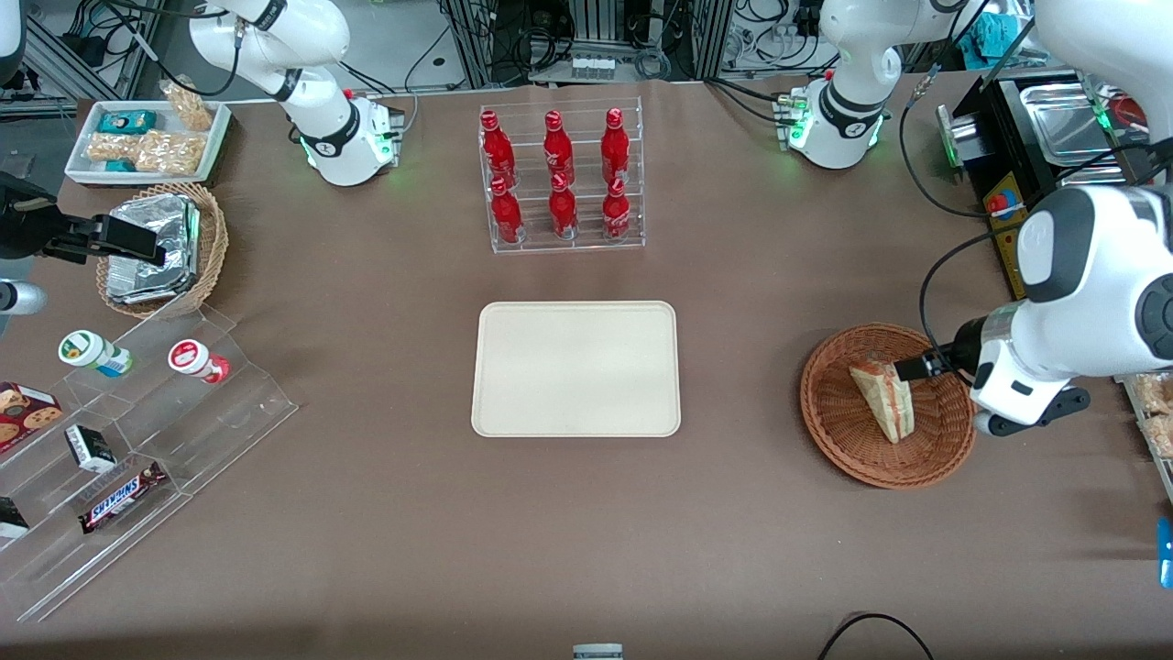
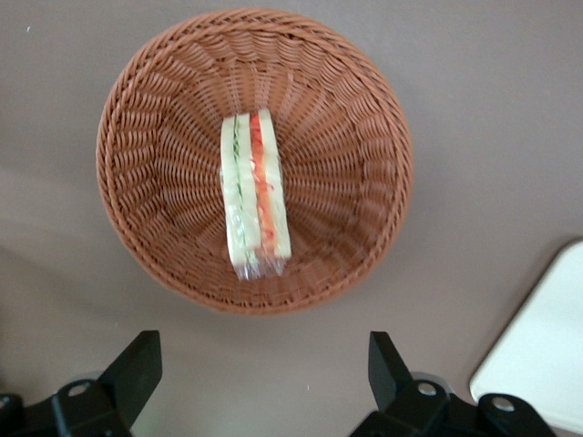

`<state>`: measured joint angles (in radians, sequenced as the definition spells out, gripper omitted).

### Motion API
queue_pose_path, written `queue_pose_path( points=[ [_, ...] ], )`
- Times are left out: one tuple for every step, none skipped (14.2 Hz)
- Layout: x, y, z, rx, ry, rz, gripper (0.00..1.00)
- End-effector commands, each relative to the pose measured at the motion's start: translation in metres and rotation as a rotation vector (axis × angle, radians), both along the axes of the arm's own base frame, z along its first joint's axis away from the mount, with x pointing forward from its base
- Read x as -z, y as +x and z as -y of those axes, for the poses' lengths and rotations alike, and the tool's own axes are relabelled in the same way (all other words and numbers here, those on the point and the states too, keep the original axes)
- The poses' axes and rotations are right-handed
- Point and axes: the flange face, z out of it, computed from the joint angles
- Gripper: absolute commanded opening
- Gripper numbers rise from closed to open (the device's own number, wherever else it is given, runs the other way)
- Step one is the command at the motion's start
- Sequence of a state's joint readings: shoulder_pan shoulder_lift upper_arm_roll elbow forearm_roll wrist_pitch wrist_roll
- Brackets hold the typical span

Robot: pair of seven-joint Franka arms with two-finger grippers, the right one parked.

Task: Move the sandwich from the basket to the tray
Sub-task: 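Lower the open left gripper over the sandwich in the wicker basket, then close the left gripper on the wrapped sandwich and lift it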

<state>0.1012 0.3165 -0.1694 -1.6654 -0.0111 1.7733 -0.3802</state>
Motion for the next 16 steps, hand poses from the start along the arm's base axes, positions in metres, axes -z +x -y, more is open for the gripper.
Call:
queue_pose_path(
  points=[
    [0.024,-0.007,-0.003,-0.003,0.008,0.040,1.00],
    [0.037,-0.010,-0.002,-0.004,0.007,0.056,1.00],
    [0.048,-0.013,-0.003,-0.007,0.007,0.075,1.00],
    [0.059,-0.017,-0.002,-0.007,0.007,0.086,1.00],
    [0.068,-0.020,-0.003,-0.009,0.007,0.095,1.00],
    [0.079,-0.024,-0.003,-0.010,0.007,0.100,1.00],
    [0.090,-0.028,-0.002,-0.011,0.005,0.111,1.00],
    [0.101,-0.032,-0.003,-0.015,0.004,0.126,1.00],
    [0.107,-0.034,-0.003,-0.018,0.003,0.135,1.00],
    [0.109,-0.034,-0.003,-0.018,0.003,0.133,1.00],
    [0.112,-0.034,-0.007,-0.025,0.005,0.129,1.00],
    [0.114,-0.034,-0.017,-0.041,0.011,0.125,1.00],
    [0.116,-0.034,-0.018,-0.042,0.012,0.122,1.00],
    [0.118,-0.034,-0.018,-0.042,0.011,0.117,1.00],
    [0.123,-0.034,-0.018,-0.042,0.010,0.111,1.00],
    [0.126,-0.034,-0.018,-0.046,0.010,0.108,1.00]
  ],
)
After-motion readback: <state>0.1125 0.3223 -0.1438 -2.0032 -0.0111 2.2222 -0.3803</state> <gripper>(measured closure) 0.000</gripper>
